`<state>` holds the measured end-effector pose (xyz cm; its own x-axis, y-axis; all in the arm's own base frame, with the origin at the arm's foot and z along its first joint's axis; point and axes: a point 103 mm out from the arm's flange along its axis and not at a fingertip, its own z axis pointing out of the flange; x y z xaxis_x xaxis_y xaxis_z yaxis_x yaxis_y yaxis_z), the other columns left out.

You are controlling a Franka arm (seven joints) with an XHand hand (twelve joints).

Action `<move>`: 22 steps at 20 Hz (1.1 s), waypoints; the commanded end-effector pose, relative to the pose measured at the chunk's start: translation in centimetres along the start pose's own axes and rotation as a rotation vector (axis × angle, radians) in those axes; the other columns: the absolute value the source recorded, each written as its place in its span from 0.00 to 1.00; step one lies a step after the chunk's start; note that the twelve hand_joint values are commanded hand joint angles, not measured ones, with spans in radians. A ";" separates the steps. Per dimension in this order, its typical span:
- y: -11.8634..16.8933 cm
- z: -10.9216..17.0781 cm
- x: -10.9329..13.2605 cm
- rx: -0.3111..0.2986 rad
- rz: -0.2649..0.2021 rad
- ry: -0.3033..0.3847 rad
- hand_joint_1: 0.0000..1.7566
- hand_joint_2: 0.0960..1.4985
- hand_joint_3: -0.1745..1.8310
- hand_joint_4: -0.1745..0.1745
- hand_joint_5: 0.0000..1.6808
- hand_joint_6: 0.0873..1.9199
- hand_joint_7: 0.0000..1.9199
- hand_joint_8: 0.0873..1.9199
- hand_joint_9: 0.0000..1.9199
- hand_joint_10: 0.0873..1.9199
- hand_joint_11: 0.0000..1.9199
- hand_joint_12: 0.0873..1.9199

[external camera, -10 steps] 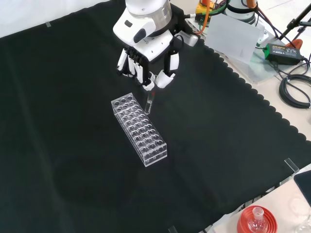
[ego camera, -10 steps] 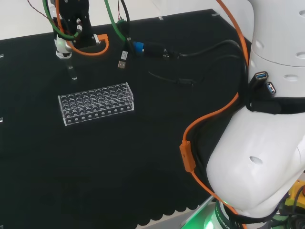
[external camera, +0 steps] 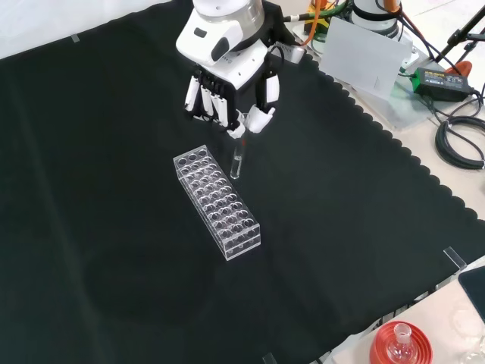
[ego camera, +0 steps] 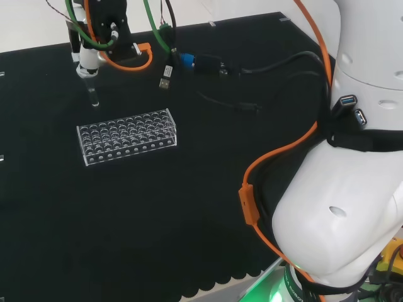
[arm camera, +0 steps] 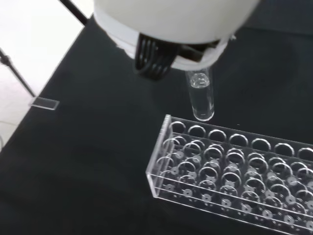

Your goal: Put the test tube back in the rack.

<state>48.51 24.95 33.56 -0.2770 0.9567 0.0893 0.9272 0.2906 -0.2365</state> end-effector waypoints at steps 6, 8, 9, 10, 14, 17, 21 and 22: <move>-0.2 3.6 2.1 0.047 -0.007 0.052 0.76 0.29 0.51 0.14 0.77 0.29 0.81 0.14 0.64 0.23 0.35 0.67; -0.1 4.1 2.4 0.058 -0.016 0.058 0.76 0.29 0.51 0.14 0.77 0.29 0.81 0.14 0.64 0.23 0.35 0.67; -0.1 4.3 2.5 0.062 -0.019 0.062 0.76 0.29 0.51 0.14 0.77 0.29 0.81 0.14 0.64 0.23 0.35 0.67; 0.0 4.4 2.7 0.064 -0.020 0.066 0.76 0.29 0.51 0.14 0.77 0.29 0.81 0.14 0.64 0.23 0.35 0.67; 0.3 4.7 3.1 0.067 -0.029 0.072 0.76 0.29 0.51 0.13 0.77 0.29 0.81 0.14 0.64 0.23 0.35 0.67; 0.7 5.0 3.3 0.073 -0.035 0.069 0.76 0.29 0.51 0.13 0.77 0.29 0.81 0.14 0.64 0.23 0.35 0.67; 1.0 5.2 3.3 0.078 -0.030 0.063 0.76 0.29 0.51 0.13 0.77 0.29 0.81 0.14 0.64 0.23 0.35 0.67; 1.1 5.3 3.3 0.082 -0.031 0.061 0.76 0.29 0.51 0.13 0.77 0.29 0.81 0.14 0.64 0.23 0.35 0.67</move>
<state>47.16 28.38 28.71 -0.2854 0.9448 0.1608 0.8965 0.3225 -0.3038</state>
